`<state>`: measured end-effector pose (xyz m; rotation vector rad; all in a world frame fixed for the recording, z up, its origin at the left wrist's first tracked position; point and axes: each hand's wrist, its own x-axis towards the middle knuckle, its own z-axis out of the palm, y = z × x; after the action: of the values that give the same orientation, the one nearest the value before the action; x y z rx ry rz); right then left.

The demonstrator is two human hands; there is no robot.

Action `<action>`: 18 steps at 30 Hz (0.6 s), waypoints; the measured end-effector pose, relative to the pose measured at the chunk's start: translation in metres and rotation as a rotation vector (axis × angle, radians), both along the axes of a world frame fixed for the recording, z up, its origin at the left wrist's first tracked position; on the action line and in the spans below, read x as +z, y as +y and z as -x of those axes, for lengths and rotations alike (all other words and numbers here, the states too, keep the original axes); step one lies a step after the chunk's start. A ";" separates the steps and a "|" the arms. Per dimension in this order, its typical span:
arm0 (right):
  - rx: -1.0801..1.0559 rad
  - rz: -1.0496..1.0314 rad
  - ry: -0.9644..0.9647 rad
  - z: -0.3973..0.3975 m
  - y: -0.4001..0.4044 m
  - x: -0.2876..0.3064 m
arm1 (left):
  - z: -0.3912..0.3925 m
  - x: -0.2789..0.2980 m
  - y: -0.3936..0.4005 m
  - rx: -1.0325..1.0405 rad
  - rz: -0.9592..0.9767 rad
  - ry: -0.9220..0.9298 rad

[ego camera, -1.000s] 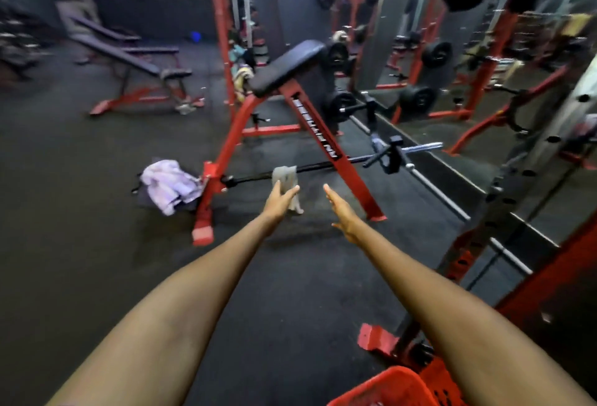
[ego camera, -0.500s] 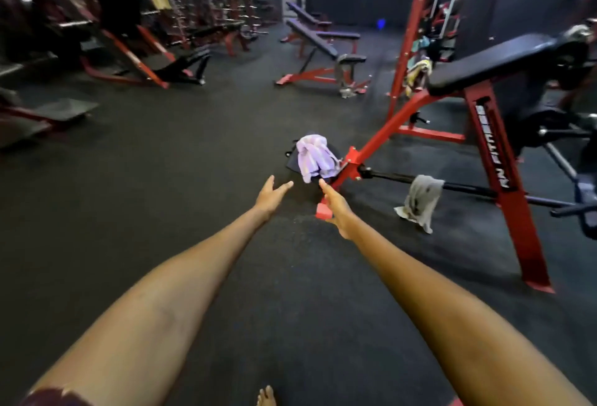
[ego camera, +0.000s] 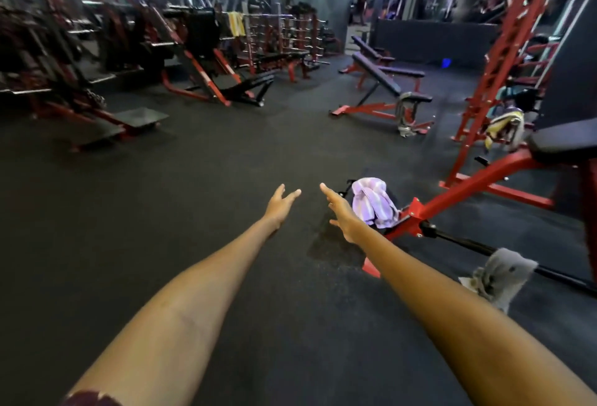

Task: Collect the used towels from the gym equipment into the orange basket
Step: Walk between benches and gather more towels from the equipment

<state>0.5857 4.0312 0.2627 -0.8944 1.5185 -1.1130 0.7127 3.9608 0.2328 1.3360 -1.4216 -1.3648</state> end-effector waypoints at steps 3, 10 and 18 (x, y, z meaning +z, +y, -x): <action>0.028 0.012 -0.007 -0.013 -0.046 -0.001 | -0.016 -0.002 -0.037 0.028 -0.002 -0.019; 0.151 0.006 -0.005 -0.032 -0.148 -0.011 | -0.036 -0.013 -0.129 0.113 -0.025 -0.021; 0.221 0.034 0.012 -0.005 -0.323 -0.009 | -0.007 0.004 -0.281 0.189 0.015 -0.012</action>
<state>0.5903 3.7084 0.2539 -1.0661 1.3763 -0.9770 0.7193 3.6796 0.2366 1.4319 -1.2757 -1.2221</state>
